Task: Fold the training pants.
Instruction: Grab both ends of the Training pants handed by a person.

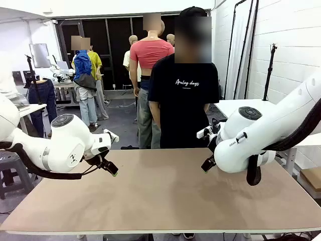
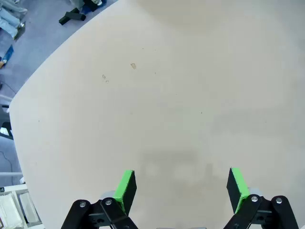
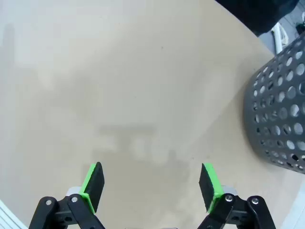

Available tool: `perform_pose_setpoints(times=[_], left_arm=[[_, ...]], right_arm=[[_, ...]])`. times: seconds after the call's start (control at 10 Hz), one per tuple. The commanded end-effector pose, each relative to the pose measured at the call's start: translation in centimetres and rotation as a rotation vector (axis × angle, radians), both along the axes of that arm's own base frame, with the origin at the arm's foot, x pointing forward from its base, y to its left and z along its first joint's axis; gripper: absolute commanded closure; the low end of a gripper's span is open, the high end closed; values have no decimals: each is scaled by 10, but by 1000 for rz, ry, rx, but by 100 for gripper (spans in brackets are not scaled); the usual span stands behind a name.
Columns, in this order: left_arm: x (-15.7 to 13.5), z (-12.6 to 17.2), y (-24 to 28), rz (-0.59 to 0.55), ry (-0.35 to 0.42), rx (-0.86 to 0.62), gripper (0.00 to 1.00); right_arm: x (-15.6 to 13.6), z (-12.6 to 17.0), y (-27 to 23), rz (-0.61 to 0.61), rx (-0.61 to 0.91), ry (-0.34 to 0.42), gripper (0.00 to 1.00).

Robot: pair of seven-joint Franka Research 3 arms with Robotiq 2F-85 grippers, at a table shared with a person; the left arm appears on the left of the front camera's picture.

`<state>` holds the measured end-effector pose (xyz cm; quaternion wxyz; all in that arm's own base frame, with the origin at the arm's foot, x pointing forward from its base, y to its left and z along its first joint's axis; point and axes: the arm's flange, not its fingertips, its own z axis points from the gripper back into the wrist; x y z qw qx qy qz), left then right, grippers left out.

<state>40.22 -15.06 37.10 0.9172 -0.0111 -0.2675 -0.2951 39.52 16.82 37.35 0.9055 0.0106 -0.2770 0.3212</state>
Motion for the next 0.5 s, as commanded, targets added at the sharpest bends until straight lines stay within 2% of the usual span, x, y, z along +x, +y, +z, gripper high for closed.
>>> perform_pose_setpoints(times=[0.0,0.4], left_arm=[[0,0,0,0,0,0,0],[0,0,0,0,0,0,0]], right_arm=[[0,0,0,0,0,0,0],[0,0,0,0,0,0,0]])
